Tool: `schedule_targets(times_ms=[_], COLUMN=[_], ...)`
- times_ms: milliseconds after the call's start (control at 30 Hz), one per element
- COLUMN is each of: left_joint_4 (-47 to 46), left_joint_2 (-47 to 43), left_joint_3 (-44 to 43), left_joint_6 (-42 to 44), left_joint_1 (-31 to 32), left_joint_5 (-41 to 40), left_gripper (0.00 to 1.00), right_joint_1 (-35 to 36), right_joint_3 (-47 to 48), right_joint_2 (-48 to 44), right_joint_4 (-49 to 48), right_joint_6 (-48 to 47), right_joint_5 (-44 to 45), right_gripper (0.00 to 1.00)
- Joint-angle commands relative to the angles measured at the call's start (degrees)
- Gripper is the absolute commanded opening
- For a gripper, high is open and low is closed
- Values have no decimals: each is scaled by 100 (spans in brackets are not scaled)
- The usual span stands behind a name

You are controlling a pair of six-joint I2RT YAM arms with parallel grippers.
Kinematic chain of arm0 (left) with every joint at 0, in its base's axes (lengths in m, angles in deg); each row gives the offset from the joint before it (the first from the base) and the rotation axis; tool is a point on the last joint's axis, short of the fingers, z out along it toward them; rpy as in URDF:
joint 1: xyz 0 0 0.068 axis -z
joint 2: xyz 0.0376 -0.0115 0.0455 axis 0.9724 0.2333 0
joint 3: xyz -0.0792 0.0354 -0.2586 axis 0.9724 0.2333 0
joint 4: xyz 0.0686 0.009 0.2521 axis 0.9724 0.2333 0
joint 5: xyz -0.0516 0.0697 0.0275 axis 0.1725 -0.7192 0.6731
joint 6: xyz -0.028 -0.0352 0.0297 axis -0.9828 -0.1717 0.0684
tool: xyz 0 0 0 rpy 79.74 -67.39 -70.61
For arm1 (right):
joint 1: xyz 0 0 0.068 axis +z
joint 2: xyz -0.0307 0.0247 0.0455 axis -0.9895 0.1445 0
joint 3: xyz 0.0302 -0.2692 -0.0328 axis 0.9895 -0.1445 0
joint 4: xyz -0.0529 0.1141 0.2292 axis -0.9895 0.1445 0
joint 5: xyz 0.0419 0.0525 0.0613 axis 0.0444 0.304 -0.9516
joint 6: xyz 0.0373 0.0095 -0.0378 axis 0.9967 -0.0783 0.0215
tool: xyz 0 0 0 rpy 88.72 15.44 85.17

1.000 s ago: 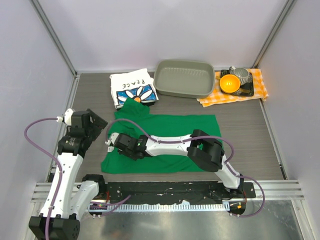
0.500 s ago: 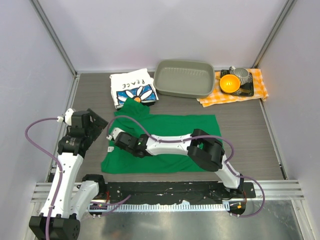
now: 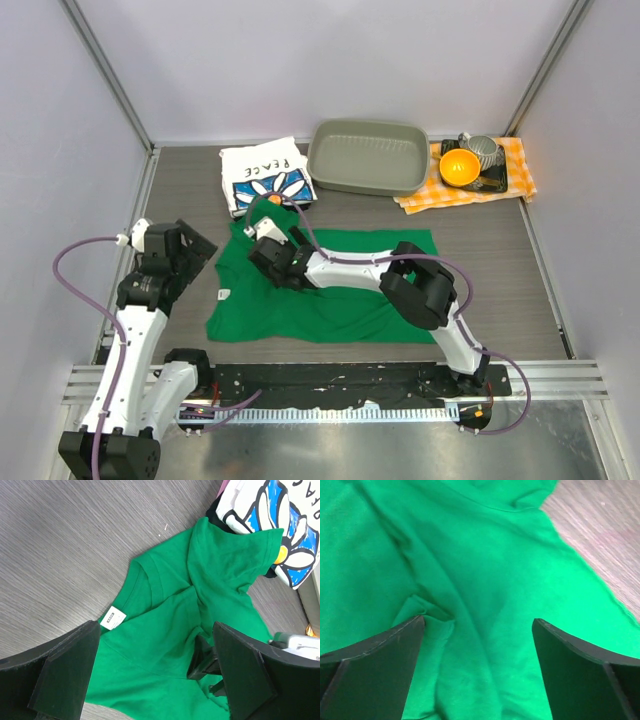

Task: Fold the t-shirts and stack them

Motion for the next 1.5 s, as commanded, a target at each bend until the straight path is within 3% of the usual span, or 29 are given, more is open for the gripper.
schedule_targets(times_ms=[0, 167, 333, 467, 700, 967, 1233, 1467], left_joint_4=[-164, -217, -541, -1025, -1588, -1852, -1887, -1448], left_joint_2=[-159, -107, 60, 454, 1088, 1106, 1651, 1476], left_joint_3=[174, 481, 789, 921, 1140, 1738, 1906, 1985], left_joint_6=[39, 188, 381, 452, -5, -225, -5, 91], left_joint_1=[-48, -39, 346, 830, 1885, 2105, 2193, 2211], left_joint_5=[117, 713, 1216, 1673, 1409, 1436, 1410, 1130], left_gripper=[100, 100, 100, 100, 100, 100, 100, 100], right_joint_1=[-22, -189, -671, -1592, -2123, -2114, -2114, -2105], right_joint_3=[-116, -817, -2022, -3128, -3781, -4764, -5503, -6022], right_joint_2=[-575, -1418, -3041, -4037, -4750, -5725, -6288, -6613], right_joint_4=[-45, 78, 236, 307, 886, 1176, 1230, 1370], right_joint_6=[485, 827, 1486, 1804, 2251, 3306, 3745, 3948], right_joint_5=[893, 1158, 929, 253, -187, -1434, -2067, -2059], right_gripper=[98, 99, 100, 100, 100, 100, 100, 100])
